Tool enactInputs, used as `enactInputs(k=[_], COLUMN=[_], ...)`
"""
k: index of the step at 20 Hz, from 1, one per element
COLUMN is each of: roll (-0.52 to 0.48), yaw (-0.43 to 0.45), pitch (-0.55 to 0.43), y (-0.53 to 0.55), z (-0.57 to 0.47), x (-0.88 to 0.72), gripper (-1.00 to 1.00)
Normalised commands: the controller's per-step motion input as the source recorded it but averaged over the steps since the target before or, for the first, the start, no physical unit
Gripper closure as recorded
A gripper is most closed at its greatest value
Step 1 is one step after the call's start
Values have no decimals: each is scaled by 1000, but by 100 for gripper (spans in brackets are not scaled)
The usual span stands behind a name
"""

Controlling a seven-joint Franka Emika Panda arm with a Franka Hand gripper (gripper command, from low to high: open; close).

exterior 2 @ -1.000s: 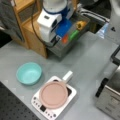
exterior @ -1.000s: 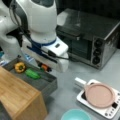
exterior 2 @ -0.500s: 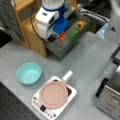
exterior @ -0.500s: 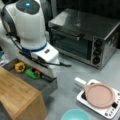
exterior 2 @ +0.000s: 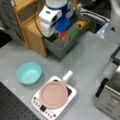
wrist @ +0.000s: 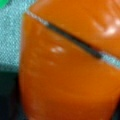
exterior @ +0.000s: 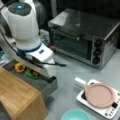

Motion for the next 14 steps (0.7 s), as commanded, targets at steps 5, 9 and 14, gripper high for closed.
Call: enactInputs(k=[5, 9, 14], roll=[-13, -30, -37], yaw=[32, 23, 16], pitch=[-231, -219, -185], y=[137, 104, 72], z=[-148, -126, -114], x=[-219, -157, -133], gripper=[-100, -100, -100])
